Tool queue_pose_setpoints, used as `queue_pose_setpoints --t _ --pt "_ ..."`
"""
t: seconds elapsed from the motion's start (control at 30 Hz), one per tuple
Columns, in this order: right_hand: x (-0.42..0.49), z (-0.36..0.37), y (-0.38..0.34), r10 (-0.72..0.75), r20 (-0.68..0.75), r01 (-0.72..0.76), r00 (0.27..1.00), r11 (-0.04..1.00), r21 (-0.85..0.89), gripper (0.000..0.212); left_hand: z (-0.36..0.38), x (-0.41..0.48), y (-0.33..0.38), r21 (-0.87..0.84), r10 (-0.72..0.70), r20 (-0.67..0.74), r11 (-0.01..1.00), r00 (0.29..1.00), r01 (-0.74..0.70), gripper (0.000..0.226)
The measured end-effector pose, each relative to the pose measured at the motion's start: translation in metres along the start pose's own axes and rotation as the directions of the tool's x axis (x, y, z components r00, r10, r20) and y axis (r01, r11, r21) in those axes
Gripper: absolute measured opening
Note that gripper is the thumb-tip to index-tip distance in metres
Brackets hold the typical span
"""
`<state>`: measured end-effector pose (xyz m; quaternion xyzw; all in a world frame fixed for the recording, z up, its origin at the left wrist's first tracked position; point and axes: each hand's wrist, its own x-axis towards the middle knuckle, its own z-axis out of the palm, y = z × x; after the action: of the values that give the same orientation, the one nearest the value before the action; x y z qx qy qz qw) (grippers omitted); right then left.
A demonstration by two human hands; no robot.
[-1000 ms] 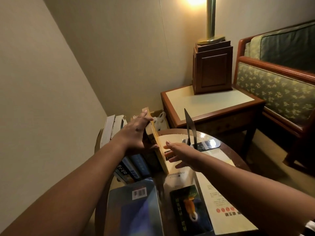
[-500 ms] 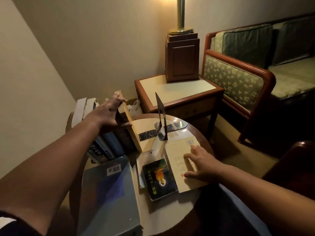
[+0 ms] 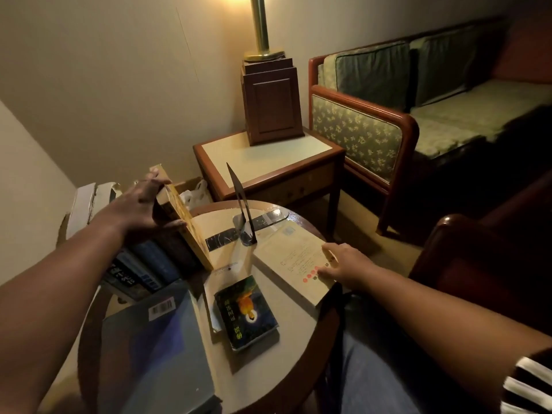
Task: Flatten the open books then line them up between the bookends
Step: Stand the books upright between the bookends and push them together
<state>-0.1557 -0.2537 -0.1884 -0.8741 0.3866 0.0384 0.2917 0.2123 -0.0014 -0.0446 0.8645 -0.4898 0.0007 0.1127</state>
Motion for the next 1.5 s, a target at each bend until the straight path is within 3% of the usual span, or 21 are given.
queue_pose_setpoints --t 0.23,0.43,0.73,1.0,1.2,1.37,1.5 --pt "-0.006 -0.004 0.017 0.026 -0.023 -0.019 0.999 0.969 0.248 0.083 -0.002 -0.001 0.001 -0.013 -0.028 0.004 1.0 1.0 0.028 0.106" --pt "-0.004 -0.02 0.012 0.015 -0.073 0.026 0.997 0.852 0.523 0.061 -0.004 -0.003 0.005 -0.022 -0.038 0.002 0.999 0.999 0.038 0.106" --pt "-0.003 -0.066 -0.037 -0.073 -0.265 0.227 0.962 0.753 0.618 0.045 -0.003 -0.003 0.002 -0.001 -0.022 0.001 1.0 1.0 0.022 0.105" --pt "0.009 -0.12 -0.091 -0.27 -0.347 0.402 0.898 0.823 0.402 0.031 -0.003 -0.003 0.003 0.037 -0.029 0.016 0.999 0.999 0.028 0.108" --pt "0.016 -0.143 -0.128 -0.465 -0.376 0.494 0.801 0.869 -0.023 0.035 0.002 0.0 -0.008 0.026 0.019 -0.024 0.999 1.0 -0.018 0.122" --pt "0.028 -0.132 -0.13 -0.444 -0.347 0.452 0.826 0.89 -0.06 0.033 0.001 -0.001 -0.005 0.029 0.019 -0.022 0.999 1.0 -0.018 0.119" --pt "0.031 -0.12 -0.133 -0.487 -0.369 0.485 0.792 0.868 -0.105 0.03 0.002 0.0 -0.007 0.038 0.019 -0.02 0.999 1.0 -0.018 0.117"
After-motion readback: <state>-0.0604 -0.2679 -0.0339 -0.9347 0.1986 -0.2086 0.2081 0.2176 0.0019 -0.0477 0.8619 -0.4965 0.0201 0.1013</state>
